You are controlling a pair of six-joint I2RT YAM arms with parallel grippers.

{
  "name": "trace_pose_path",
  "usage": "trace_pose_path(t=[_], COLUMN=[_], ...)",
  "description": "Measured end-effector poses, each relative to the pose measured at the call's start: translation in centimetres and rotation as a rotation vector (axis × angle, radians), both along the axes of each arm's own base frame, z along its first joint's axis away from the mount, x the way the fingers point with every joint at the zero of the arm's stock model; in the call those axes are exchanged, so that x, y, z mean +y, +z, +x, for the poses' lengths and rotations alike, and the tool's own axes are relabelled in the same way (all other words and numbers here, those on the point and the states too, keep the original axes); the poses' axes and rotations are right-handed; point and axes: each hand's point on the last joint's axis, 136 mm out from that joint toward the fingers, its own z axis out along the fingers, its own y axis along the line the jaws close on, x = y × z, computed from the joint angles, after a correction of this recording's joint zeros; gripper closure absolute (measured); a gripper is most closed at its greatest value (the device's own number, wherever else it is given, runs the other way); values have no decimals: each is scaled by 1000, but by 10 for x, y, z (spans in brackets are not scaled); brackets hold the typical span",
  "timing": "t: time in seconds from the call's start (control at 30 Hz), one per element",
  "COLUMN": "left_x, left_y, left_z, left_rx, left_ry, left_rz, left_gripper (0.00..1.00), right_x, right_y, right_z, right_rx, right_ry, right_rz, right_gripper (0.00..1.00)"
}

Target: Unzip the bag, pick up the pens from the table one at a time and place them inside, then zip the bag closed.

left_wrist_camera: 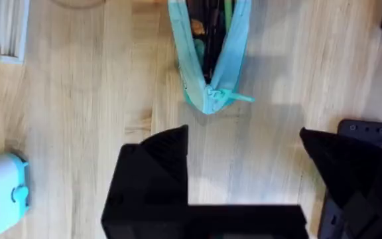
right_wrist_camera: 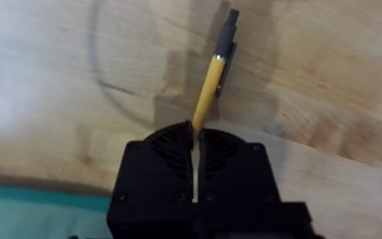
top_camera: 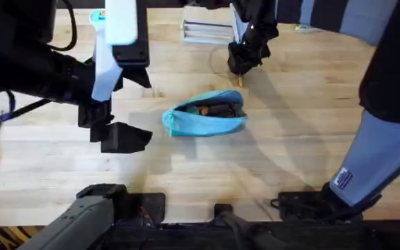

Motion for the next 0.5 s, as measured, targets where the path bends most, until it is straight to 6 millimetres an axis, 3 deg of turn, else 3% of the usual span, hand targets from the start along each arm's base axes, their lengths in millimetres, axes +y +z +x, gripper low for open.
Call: trace_pose_path(t=[0.07, 0.1, 0.33, 0.4, 0.43, 0.5], left_x=[0, 0, 0, 0, 0, 0], left_y=[0, 0, 0, 0, 0, 0], left_z=[0, 0, 0, 0, 0, 0], left_rx=[0, 0, 0, 0, 0, 0], left_ry=[0, 0, 0, 0, 0, 0], left_rz=[0, 0, 0, 0, 0, 0], left_gripper=[7, 7, 7, 8, 7, 8], right_x=[-1, -1, -2, 1, 9, 13], right_y=[9, 38, 120, 135, 156, 167], right_z=[-1, -2, -11, -17, -29, -39], right_rx=[-14, -71, -245, -273, -310, -322], right_ry=[52, 137, 333, 391, 487, 545], right_rz=[-6, -7, -9, 7, 52, 80], right_gripper=[968, 968, 967, 967, 967, 967])
